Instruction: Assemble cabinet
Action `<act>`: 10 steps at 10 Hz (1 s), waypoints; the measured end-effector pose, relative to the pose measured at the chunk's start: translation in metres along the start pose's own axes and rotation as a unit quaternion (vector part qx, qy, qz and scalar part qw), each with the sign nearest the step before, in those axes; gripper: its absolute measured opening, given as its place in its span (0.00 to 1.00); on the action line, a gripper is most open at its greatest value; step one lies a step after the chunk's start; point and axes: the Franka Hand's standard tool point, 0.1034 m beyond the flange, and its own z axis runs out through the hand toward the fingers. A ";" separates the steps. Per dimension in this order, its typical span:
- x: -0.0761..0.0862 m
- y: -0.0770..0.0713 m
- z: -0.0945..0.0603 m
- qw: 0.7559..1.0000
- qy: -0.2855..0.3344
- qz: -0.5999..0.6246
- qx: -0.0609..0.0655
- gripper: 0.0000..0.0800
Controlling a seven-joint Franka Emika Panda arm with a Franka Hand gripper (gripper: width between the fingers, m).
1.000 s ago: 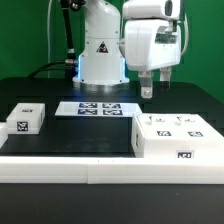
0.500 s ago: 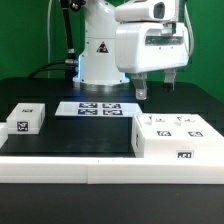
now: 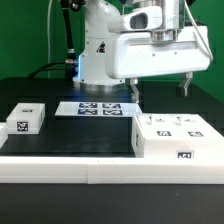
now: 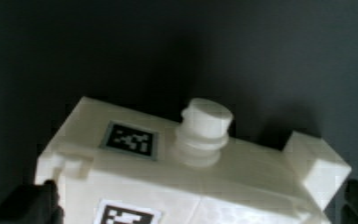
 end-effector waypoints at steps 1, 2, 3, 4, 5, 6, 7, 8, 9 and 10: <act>0.000 -0.001 0.000 1.000 0.000 0.011 0.002 1.00; 0.000 -0.002 0.000 0.998 0.000 0.059 0.006 1.00; 0.000 -0.004 0.001 0.996 0.000 0.093 0.009 1.00; 0.000 -0.006 0.001 0.992 -0.001 0.127 0.010 1.00; -0.003 -0.010 0.006 0.988 -0.009 0.152 0.006 1.00; -0.002 -0.015 0.009 0.986 -0.010 0.165 -0.005 1.00; 0.000 -0.019 0.013 0.985 -0.009 0.172 -0.015 1.00; -0.002 -0.016 0.018 0.985 -0.003 0.170 -0.022 1.00; -0.006 -0.013 0.025 0.986 -0.002 0.164 -0.025 1.00; -0.007 -0.013 0.028 0.986 0.002 0.163 -0.025 1.00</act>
Offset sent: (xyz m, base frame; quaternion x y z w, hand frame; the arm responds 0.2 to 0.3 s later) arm 0.0000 0.0000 0.0000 0.0000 0.0000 0.1938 0.9810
